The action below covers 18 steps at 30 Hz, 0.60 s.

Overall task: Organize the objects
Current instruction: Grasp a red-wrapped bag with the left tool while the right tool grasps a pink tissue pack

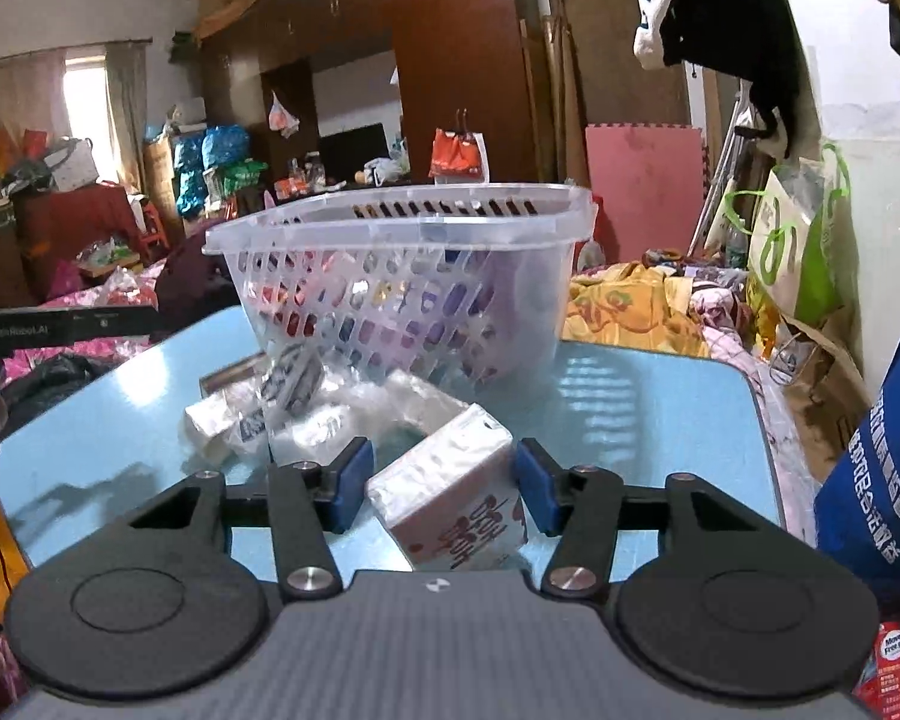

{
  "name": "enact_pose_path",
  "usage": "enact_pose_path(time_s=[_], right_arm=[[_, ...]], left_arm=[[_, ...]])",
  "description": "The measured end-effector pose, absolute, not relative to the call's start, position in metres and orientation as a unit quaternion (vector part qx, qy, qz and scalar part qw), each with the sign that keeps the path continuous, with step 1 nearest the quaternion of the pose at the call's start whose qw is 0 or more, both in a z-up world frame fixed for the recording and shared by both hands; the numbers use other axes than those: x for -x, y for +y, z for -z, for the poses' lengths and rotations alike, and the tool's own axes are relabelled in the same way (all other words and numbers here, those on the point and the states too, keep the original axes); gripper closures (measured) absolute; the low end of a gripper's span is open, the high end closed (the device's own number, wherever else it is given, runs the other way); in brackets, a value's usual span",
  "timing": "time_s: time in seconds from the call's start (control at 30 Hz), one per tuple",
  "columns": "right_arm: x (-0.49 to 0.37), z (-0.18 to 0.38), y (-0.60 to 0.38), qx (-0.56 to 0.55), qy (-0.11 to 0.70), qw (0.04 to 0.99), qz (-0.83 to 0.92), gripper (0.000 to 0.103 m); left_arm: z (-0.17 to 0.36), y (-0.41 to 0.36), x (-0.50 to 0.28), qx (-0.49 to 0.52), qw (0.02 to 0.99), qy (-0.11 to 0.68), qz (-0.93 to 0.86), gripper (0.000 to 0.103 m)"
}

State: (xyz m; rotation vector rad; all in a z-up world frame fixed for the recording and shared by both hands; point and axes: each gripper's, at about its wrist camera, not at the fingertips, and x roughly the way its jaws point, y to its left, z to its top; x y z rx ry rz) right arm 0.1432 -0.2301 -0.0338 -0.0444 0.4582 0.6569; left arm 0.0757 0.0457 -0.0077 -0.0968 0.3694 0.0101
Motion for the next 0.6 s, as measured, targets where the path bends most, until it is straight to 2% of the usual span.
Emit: enact_pose_path(time_s=[0.1,0.2,0.23,0.37,0.47,0.6], right_arm=[[-0.139,0.036,-0.232,0.027,0.22,0.92,-0.323,0.047],[-0.143,0.05,-0.222,0.047,0.25,0.906,-0.337,0.042],[-0.144,0.054,-0.221,0.053,0.254,0.907,-0.331,0.048],[-0.14,0.051,-0.223,0.053,0.244,0.913,-0.322,0.05],[-0.13,0.019,-0.227,0.041,0.205,0.921,-0.328,0.05],[-0.135,-0.045,-0.207,0.039,0.14,0.931,-0.336,0.05]], left_arm=[[0.012,0.045,-0.08,0.05,0.98,0.191,-0.001,0.052],[0.017,0.044,-0.081,0.054,0.979,0.196,0.006,0.052],[0.018,0.043,-0.079,0.053,0.979,0.197,0.008,0.052],[0.02,0.043,-0.076,0.057,0.979,0.196,0.014,0.052],[0.004,0.043,-0.072,0.064,0.981,0.182,0.027,0.052],[-0.046,0.04,-0.09,0.059,0.985,0.154,0.05,0.052]])
